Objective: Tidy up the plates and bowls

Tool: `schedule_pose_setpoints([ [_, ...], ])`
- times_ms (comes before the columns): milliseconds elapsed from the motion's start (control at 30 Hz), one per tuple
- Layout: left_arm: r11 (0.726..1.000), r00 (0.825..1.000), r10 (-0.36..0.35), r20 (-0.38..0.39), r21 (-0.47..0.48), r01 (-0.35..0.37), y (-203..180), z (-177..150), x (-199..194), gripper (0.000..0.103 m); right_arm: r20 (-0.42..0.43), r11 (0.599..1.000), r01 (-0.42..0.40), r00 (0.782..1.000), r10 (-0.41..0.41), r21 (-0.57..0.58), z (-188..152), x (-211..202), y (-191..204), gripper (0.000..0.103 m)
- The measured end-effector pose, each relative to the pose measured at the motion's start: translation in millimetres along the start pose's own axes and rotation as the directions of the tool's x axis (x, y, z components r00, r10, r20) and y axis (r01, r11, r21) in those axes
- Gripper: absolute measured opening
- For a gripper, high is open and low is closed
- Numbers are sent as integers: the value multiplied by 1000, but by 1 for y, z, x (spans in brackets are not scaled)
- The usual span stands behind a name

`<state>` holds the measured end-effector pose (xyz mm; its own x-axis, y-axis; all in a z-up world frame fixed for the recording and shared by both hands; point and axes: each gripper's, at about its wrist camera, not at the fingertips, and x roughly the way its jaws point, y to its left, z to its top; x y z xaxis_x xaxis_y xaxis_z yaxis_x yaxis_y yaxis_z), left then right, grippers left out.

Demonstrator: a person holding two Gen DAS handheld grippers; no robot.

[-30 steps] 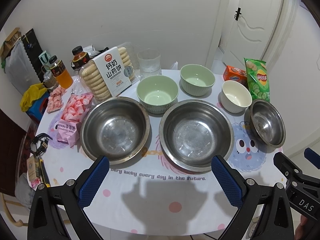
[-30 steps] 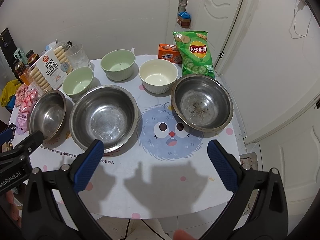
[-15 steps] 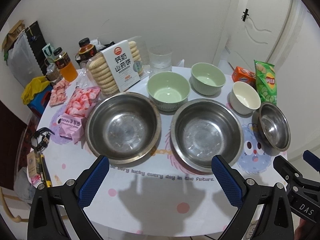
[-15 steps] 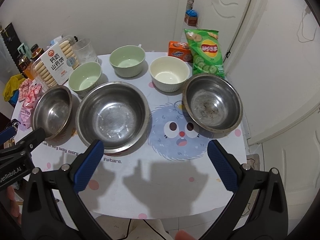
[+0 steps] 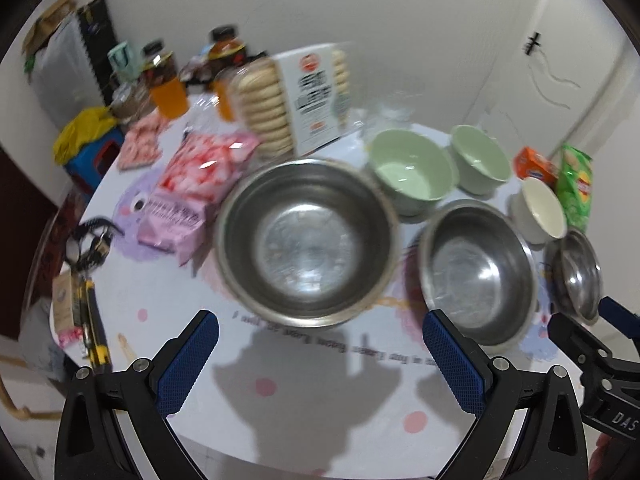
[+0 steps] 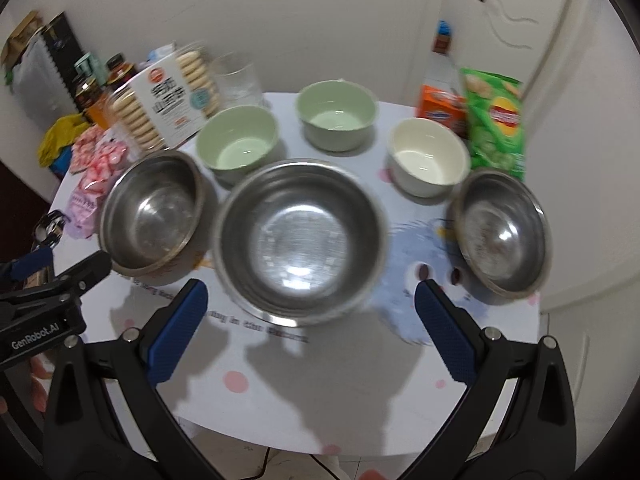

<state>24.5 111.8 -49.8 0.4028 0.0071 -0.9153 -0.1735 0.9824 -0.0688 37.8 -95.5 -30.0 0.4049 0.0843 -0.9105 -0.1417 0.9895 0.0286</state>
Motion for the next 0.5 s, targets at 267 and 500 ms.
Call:
schedule_pose_setpoints([
  [267,996,998,5,-59,-90,-11,41,0,29,103,-26,993,-93,996,91,-74,26,30,43,103],
  [500,992,997,-34,-74,-124,24,56,2,49,103,-52,976,-152,988,145,-159,48,60,75,103],
])
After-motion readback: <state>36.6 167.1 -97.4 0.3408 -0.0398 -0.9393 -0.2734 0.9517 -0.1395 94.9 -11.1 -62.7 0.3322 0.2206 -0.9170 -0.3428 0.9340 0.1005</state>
